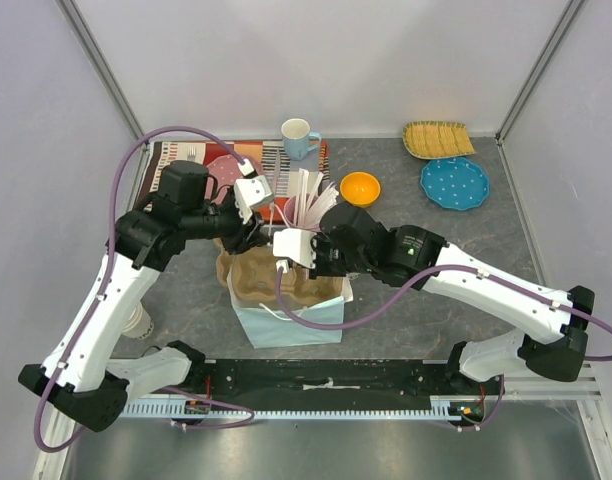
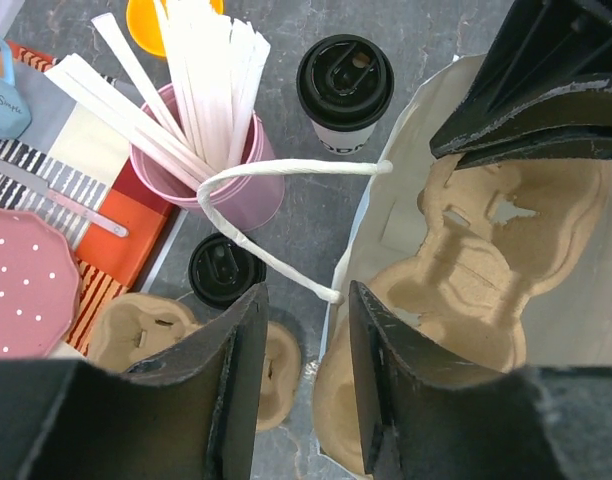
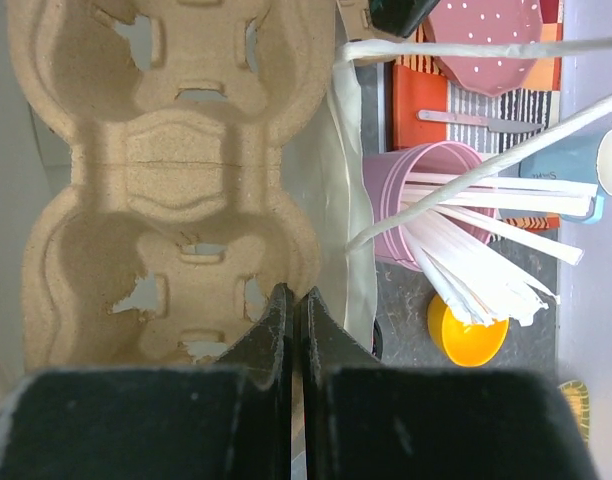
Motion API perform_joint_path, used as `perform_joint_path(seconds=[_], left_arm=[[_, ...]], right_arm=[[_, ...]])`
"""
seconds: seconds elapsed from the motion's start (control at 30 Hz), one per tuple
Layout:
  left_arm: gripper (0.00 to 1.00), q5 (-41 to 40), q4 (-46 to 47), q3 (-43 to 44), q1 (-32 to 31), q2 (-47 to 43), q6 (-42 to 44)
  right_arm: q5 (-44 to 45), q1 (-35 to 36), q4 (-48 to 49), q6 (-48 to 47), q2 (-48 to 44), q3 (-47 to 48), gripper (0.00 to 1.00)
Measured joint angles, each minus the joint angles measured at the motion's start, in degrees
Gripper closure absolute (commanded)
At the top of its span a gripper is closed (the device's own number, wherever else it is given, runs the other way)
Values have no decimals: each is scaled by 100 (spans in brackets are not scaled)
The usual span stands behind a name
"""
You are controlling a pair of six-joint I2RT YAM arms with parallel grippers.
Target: Pack the takeout coffee
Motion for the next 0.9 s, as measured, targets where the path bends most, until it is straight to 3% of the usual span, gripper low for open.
perform_joint_path(seconds=[0.33,0.9], left_arm=[[50,-87,-234,-446,72,-87,116],[46,-385,-282,-374,208,-109,170]], right_arm=[[15,2,22,-229,140,-20,100],[173,13,-109,-407,367,-457,100]])
